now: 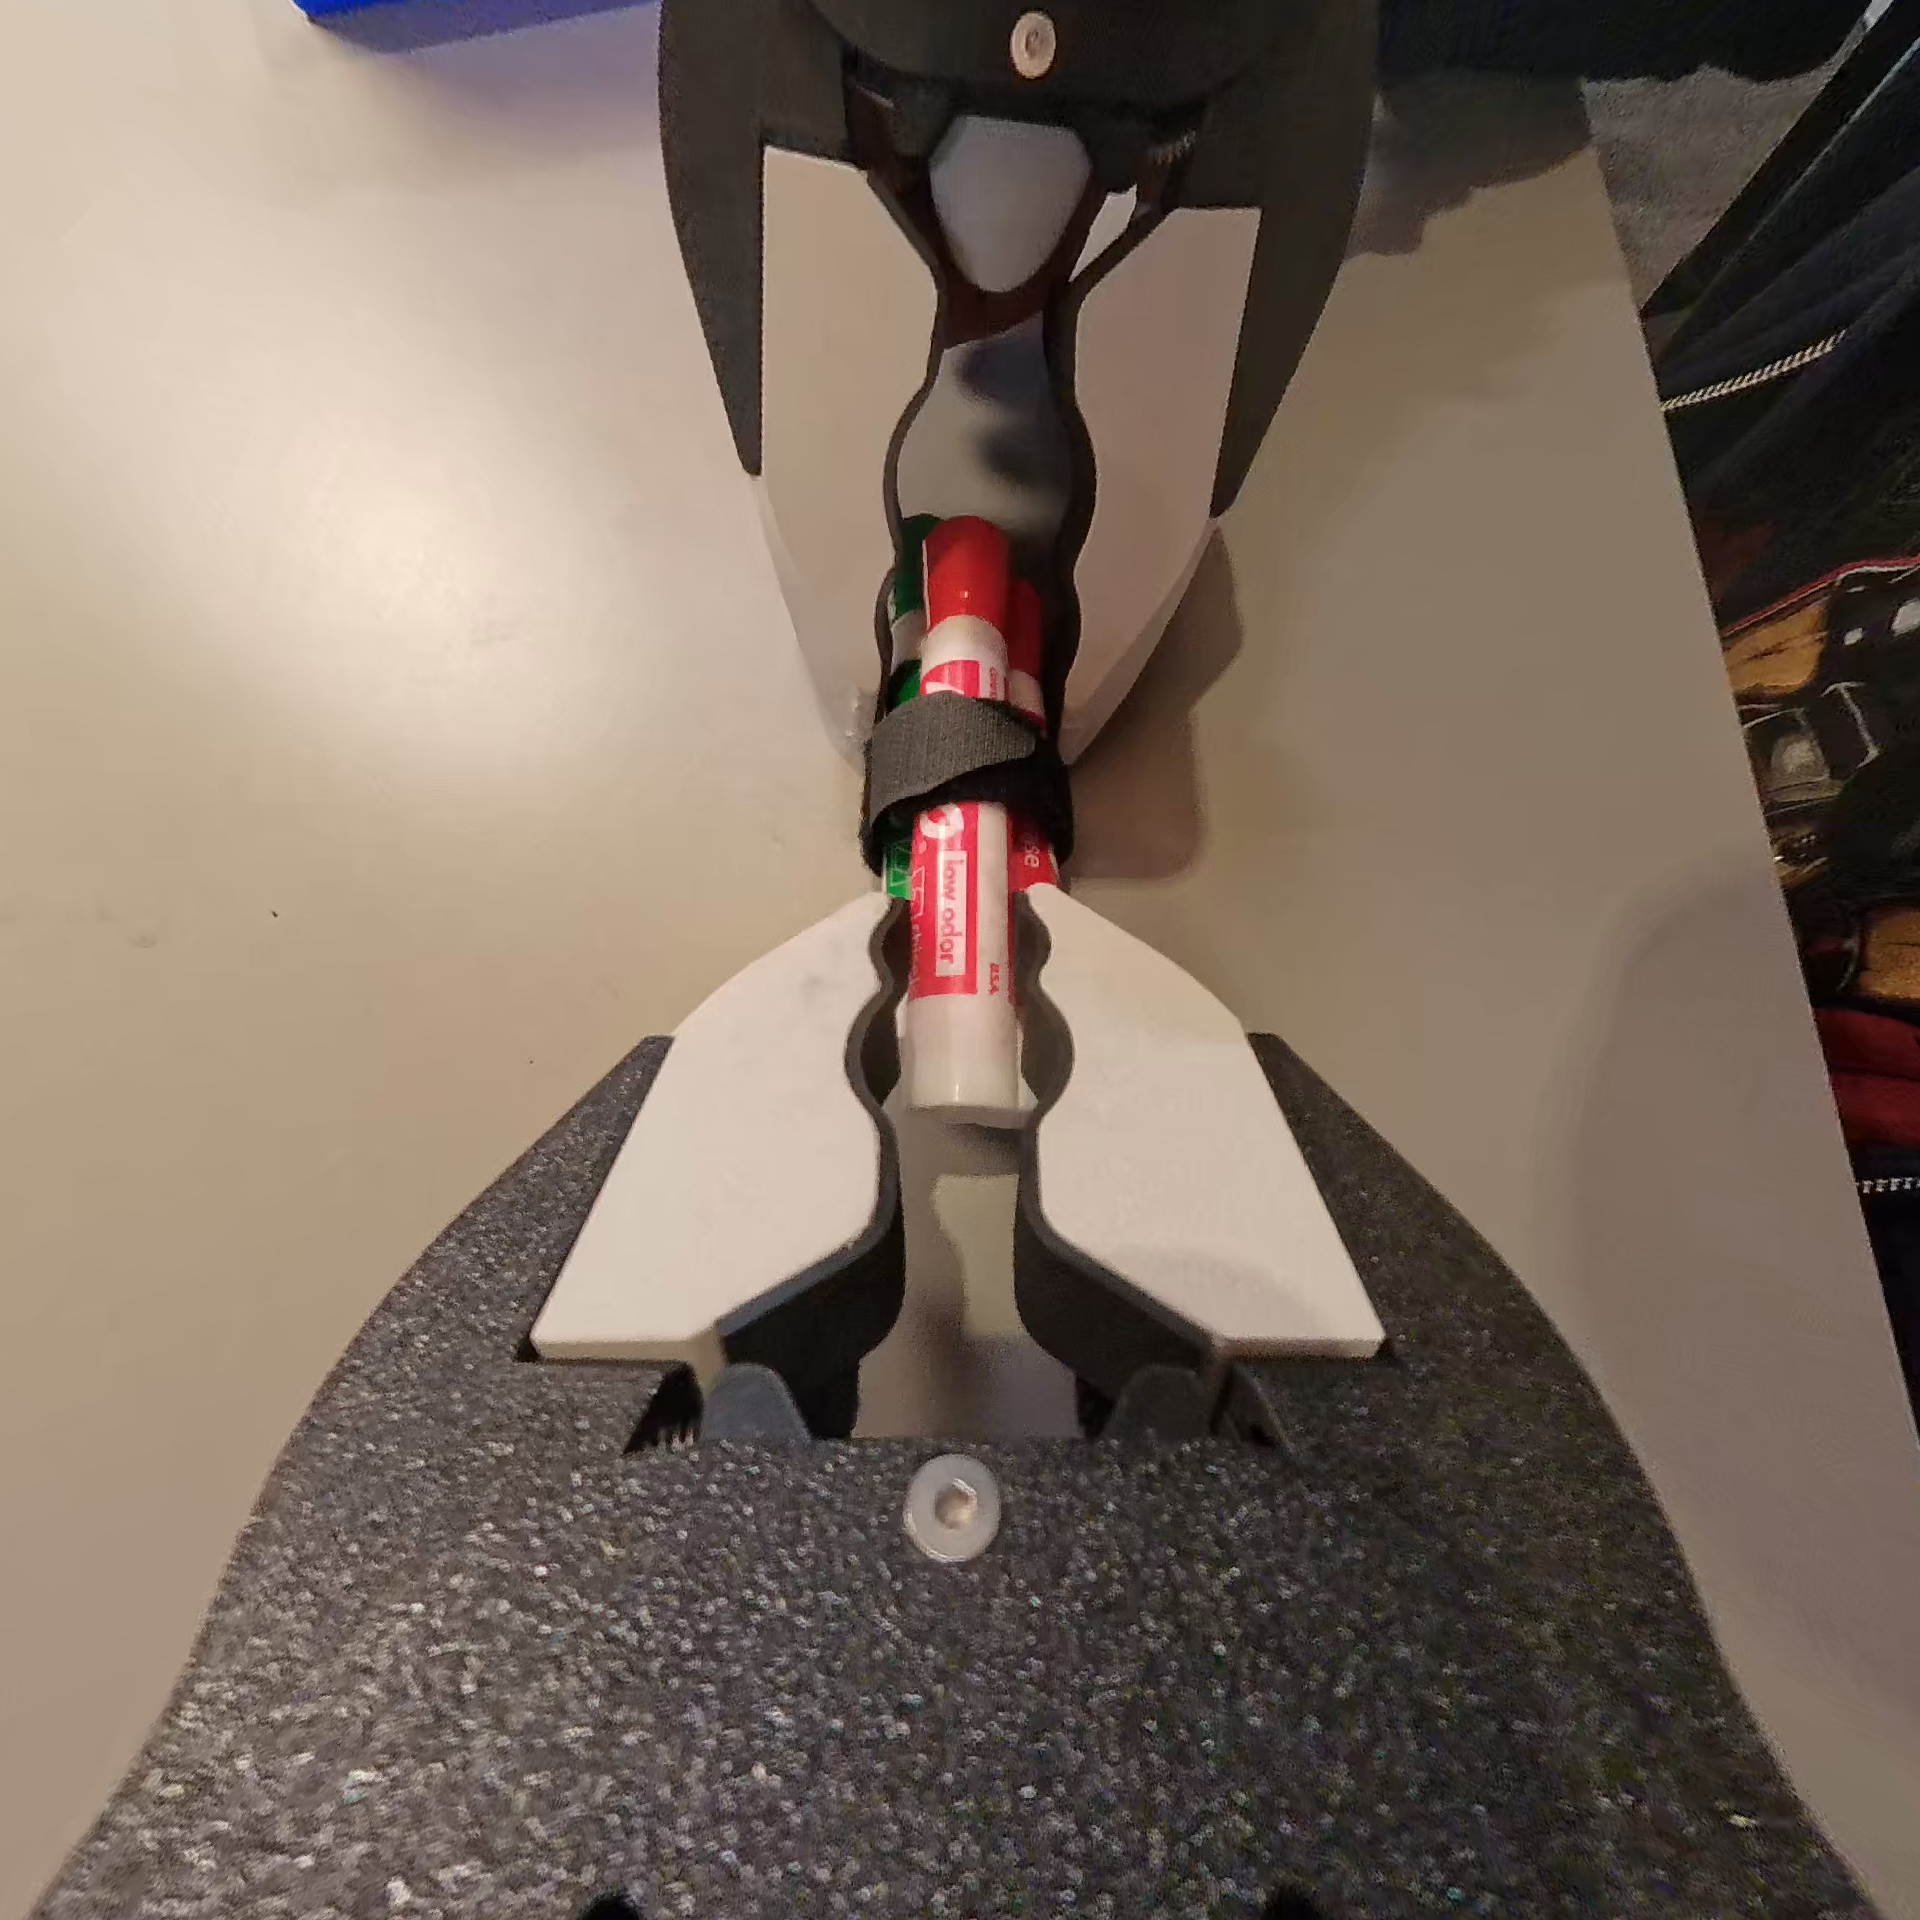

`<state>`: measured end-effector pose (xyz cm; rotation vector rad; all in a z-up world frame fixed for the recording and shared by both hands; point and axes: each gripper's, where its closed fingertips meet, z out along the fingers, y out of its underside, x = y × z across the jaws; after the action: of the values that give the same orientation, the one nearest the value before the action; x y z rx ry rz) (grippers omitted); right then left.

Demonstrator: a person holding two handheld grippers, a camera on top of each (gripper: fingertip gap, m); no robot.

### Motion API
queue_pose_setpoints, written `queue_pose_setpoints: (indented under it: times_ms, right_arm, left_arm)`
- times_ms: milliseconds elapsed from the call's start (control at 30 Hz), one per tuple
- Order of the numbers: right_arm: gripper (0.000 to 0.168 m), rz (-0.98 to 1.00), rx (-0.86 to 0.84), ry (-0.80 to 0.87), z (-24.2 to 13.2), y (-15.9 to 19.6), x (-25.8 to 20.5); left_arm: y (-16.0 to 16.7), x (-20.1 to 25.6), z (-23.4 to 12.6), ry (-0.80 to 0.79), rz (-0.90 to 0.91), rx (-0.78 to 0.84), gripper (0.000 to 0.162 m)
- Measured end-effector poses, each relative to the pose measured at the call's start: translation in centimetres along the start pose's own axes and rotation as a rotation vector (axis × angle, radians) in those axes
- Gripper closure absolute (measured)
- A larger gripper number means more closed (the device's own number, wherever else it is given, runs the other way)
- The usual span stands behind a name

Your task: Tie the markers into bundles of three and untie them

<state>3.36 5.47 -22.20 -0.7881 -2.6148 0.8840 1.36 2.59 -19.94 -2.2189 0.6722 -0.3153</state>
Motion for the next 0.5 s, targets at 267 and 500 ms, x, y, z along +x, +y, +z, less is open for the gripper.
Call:
queue_pose_setpoints:
  times_ms: [267,500]
  right_arm:
    - [0.133,-0.021,0.025,0.020,-0.2,-0.2,0.2]
    - [0.140,-0.024,0.087,0.035,-0.8,-1.1,0.5]
  left_arm:
    - [0.2,0.0,-0.5,-0.012,-0.004,-0.006,0.135]
    - [0.5,0.0,-1.5,0.003,-0.038,0.009,0.115]
